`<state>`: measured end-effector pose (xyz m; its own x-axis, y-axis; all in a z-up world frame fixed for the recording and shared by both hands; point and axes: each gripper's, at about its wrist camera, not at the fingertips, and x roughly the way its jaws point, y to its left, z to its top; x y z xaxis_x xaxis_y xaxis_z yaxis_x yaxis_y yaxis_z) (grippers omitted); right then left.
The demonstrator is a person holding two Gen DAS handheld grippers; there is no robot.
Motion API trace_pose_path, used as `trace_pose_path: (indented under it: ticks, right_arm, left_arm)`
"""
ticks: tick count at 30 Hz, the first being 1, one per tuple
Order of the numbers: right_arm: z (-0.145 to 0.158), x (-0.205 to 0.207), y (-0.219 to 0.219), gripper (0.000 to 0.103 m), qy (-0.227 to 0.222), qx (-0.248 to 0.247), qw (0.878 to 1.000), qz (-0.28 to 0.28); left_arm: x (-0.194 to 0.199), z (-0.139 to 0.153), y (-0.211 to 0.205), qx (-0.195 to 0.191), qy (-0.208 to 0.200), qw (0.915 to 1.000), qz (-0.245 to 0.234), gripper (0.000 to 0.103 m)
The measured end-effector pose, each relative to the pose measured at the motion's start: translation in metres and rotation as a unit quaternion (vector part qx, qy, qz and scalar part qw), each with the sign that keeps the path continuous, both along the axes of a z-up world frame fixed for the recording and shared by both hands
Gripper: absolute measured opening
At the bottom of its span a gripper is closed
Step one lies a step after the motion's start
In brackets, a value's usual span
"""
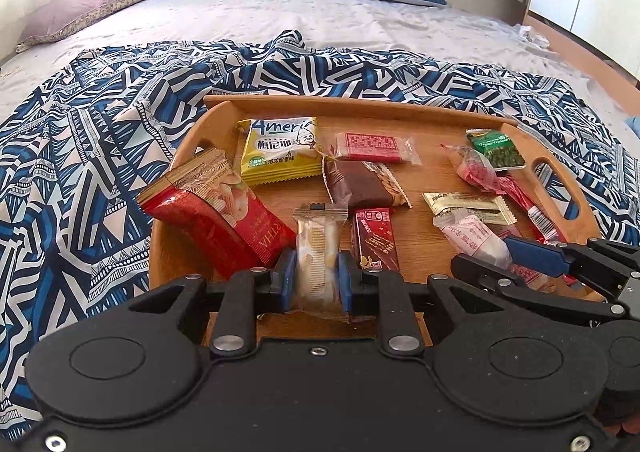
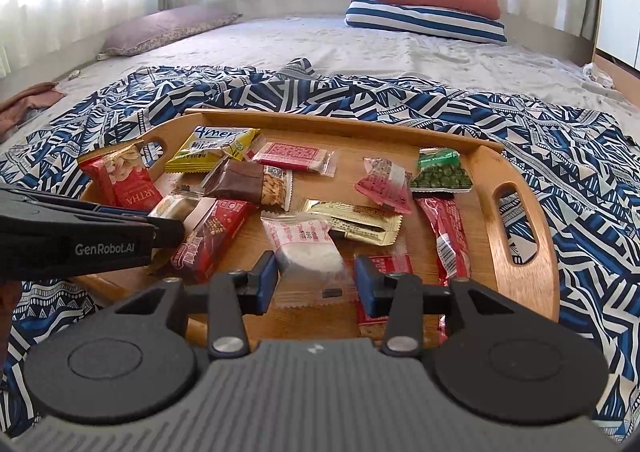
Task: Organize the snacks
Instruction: 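Carry both held snacks over the tray and lower them onto it, then open both tools to release the snacks on the tray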
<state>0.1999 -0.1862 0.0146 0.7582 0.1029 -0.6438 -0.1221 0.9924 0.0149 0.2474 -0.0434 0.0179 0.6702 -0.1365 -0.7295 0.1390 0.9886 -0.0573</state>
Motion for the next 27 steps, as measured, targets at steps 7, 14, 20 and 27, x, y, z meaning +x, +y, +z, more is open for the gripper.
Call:
trace_pose_path:
  ticks: [7, 14, 20, 27]
  right_arm:
    - [-0.001, -0.002, 0.003, 0.048, -0.001, -0.004, 1.000, 0.005]
    - [-0.002, -0.003, 0.005, 0.060, -0.002, -0.009, 1.000, 0.007]
    - [-0.001, -0.003, 0.002, 0.061, 0.000, 0.000, 1.000, 0.007]
    - [0.011, -0.012, -0.001, 0.065, -0.011, 0.004, 1.000, 0.001]
  left_arm:
    - [-0.001, -0.002, -0.004, 0.006, 0.000, 1.0000, -0.001, 0.022]
    - [-0.002, -0.002, -0.005, 0.010, 0.000, 0.9999, 0.001, 0.023]
    - [-0.004, 0.003, -0.005, 0.011, -0.004, 0.9999, 0.001, 0.034]
    - [-0.013, 0.014, -0.004, 0.015, -0.019, 0.9997, 0.006, 0.057]
